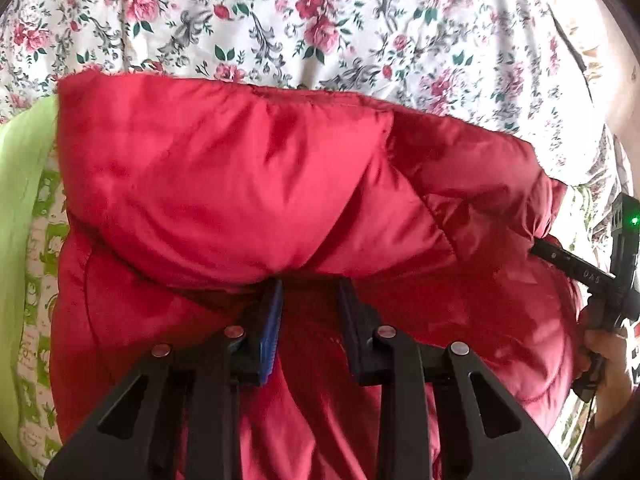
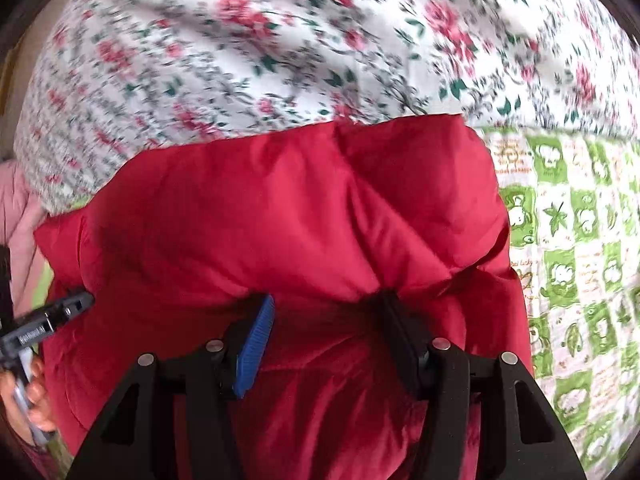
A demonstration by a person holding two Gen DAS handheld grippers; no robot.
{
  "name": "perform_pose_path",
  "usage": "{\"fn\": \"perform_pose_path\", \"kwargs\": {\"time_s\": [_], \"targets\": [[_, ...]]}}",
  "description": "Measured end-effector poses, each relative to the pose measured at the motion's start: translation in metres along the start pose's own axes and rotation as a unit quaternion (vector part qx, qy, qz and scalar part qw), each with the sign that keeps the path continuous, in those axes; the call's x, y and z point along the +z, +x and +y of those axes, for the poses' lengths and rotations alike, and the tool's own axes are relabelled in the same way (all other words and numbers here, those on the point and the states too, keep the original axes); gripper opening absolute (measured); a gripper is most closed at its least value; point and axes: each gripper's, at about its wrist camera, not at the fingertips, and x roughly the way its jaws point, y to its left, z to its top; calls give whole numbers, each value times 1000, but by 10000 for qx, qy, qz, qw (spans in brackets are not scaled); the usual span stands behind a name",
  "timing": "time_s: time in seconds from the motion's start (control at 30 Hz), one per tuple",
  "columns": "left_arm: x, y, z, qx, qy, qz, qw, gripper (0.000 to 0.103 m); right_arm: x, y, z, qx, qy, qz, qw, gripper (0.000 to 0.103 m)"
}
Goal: Fold large clothes
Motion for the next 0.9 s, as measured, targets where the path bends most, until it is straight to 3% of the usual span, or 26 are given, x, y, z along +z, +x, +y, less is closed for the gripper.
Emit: {"fn": "perform_pose_path", "kwargs": {"time_s": [0.23,0.6,0.9], "targets": [[2,15,1,37,-36,124,9999,27,-1,23,-20,289,274,64,9992,58],[12,23,-1,144,-49,239,9996,27,-9,27,-29,354,346,55,9988,58],[19,9,-24,494,126,248,9984,28,-23,-32,-31,431,560,-407,9967,60]]}}
